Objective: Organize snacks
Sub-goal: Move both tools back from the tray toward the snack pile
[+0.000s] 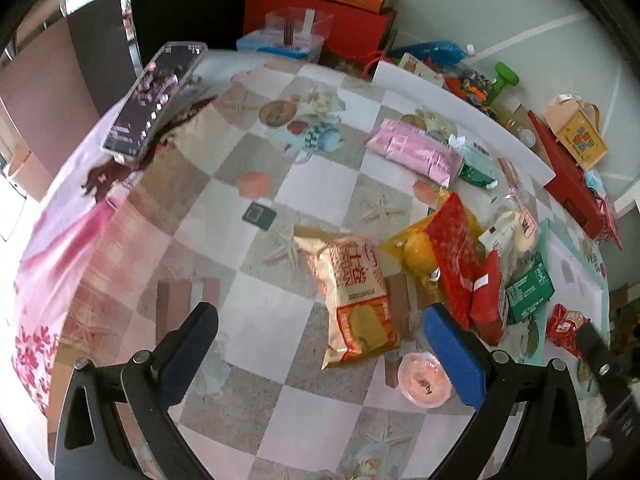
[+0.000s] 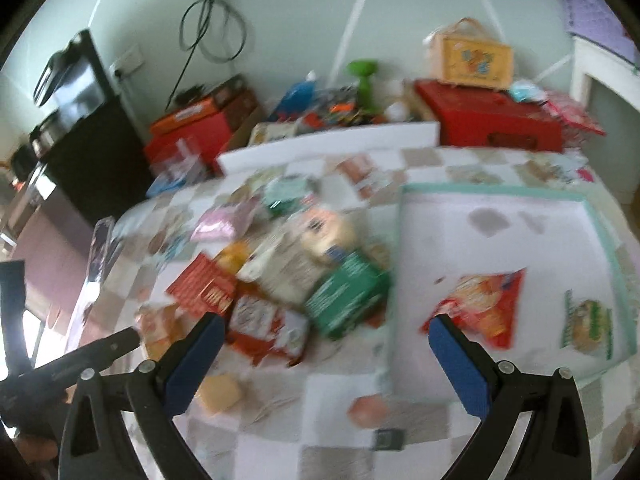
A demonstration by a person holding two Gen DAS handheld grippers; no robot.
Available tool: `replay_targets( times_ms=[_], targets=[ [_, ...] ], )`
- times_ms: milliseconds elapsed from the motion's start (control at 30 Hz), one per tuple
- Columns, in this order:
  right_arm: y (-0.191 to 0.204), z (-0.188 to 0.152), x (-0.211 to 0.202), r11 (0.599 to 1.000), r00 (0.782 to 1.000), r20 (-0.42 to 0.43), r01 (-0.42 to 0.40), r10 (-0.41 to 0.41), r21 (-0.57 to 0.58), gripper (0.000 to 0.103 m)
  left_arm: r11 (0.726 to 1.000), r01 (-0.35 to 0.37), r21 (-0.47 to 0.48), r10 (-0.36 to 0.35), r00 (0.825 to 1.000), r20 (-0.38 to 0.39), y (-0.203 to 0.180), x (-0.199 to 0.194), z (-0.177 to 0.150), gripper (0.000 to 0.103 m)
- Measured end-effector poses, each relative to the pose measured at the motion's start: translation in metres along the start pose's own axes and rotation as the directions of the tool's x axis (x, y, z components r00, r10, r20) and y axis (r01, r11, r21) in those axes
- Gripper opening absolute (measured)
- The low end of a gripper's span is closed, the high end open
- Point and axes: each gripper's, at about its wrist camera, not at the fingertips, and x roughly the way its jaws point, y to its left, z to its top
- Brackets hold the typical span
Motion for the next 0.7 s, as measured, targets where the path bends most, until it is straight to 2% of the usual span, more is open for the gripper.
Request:
replay_targets(
  times_ms=[100,267,500,700],
  targets=[
    [0.019,-0.009,0.012,0.998,0.997,-0.067,-0.035,0.031,-0.054,0.103,1.0,0.015,-0.008,-0.015,0.999,-0.031,0.001,0.006,-0.001,0.102],
    [0.049,-0.027,0.032,0.987,0.986,-0.163,-0.051,0.026,-0.154,0.103,1.0,0.019,-0.005,-0.019,0.998,-0.053,-0.001,0.011,-0.001,0.102],
    [0.063,-0.044,0.053,0.975,0.969,-0.246,-0.069,0.016,-0.209,0.103,1.0,0.013,0.004,-0.012,0.997,-0.076,-0.004,0.02,-0.001,0.102],
    [0.07,-0.051,0.066,0.972,0.96,-0.28,-0.061,-0.004,-0.225,0.103,1.0,0.003,0.009,-0.002,0.993,-0.116,-0.006,0.033,-0.002,0.102]
  ],
)
